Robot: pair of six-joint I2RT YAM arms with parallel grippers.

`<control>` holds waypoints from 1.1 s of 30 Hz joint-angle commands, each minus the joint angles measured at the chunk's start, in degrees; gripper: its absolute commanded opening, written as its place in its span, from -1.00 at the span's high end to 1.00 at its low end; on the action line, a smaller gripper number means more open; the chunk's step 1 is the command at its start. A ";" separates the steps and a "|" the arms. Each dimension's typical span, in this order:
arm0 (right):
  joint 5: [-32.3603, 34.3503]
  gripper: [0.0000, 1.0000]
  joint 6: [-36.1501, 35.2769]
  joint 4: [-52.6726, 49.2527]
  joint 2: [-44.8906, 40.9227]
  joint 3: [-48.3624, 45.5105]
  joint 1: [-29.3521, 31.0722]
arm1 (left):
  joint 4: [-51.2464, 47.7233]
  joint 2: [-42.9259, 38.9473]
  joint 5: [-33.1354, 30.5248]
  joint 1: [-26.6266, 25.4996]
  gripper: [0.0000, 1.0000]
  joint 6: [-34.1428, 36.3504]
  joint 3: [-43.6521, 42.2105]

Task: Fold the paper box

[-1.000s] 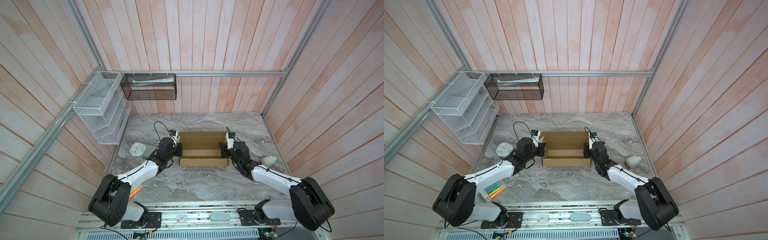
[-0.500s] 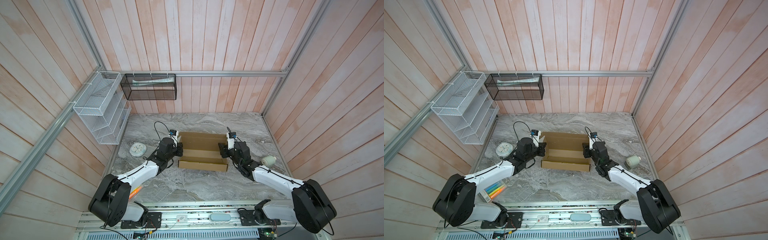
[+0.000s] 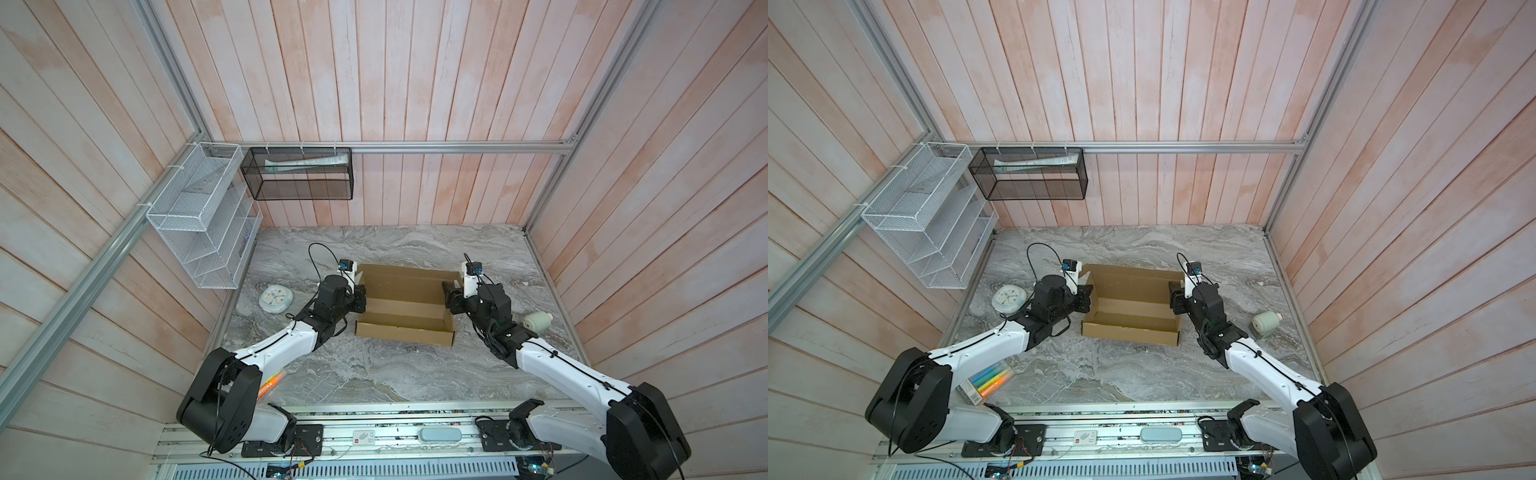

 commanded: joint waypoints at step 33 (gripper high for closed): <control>-16.16 -0.35 -25.47 -27.53 10.42 33.58 1.82 | 0.38 0.25 -0.95 -0.51 1.00 1.50 -0.78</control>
